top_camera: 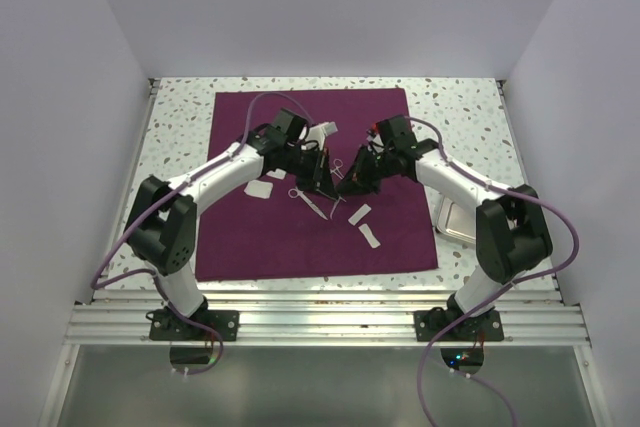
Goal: Prepare the surgical pack
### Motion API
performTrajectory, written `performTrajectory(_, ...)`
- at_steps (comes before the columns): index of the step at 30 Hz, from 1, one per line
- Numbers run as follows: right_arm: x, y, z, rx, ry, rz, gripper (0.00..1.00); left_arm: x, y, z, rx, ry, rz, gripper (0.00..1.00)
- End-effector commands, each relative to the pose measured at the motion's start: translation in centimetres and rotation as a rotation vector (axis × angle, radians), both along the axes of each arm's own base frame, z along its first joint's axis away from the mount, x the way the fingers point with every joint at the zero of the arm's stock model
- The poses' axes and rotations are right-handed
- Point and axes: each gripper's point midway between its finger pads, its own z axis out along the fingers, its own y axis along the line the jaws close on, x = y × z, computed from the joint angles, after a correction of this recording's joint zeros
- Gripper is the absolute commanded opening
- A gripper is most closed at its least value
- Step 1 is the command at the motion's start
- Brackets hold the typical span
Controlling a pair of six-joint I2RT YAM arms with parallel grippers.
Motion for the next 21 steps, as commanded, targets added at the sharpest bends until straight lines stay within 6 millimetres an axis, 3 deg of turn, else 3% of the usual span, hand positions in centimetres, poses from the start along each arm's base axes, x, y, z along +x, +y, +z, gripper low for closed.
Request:
performTrajectory(1,0.0,0.3,0.8,0.012,0.014,-0.027,0.0,1.1,-0.7,2.4,-0.036,-0.085,-0.029,0.08)
performTrajectory(3,0.5,-0.9,0.7,-0.025,0.017,-0.081,0.0,1.5,-0.4,2.9,-0.02,-0.118,-0.02,0.48)
performTrajectory(6,1.1,-5.1,0.2,-0.109,0.048,-0.219,0.0,2.8,1.4,3.3,0.046,-0.202,0.056,0.59)
performTrajectory(7,0.9,-6.7,-0.2,-0.136,0.077,-0.266,0.0,3.1,2.3,2.9,0.09,-0.225,0.082,0.59)
performTrajectory(9,1.5,-12.0,-1.4,-0.196,0.12,-0.427,0.0,3.3,4.2,2.5,0.139,-0.248,0.128,0.6)
performTrajectory(10,1.5,-15.5,-1.6,-0.214,0.144,-0.533,0.0,3.3,5.5,1.2,0.192,-0.25,0.158,0.59)
performTrajectory(12,0.9,-18.9,-2.0,-0.247,0.19,-0.634,0.0,3.3,6.7,1.3,0.205,-0.276,0.194,0.58)
performTrajectory(13,0.4,-22.7,-2.4,-0.259,0.233,-0.762,0.0,3.4,7.5,0.2,0.233,-0.283,0.224,0.57)
performTrajectory(16,-1.2,-27.3,-3.2,-0.34,0.342,-0.924,0.0,3.8,9.1,-0.3,0.263,-0.288,0.3,0.54)
performTrajectory(21,-1.9,-31.7,-4.0,-0.354,0.461,-1.126,0.0,4.9,13.0,-1.3,0.367,-0.267,0.39,0.49)
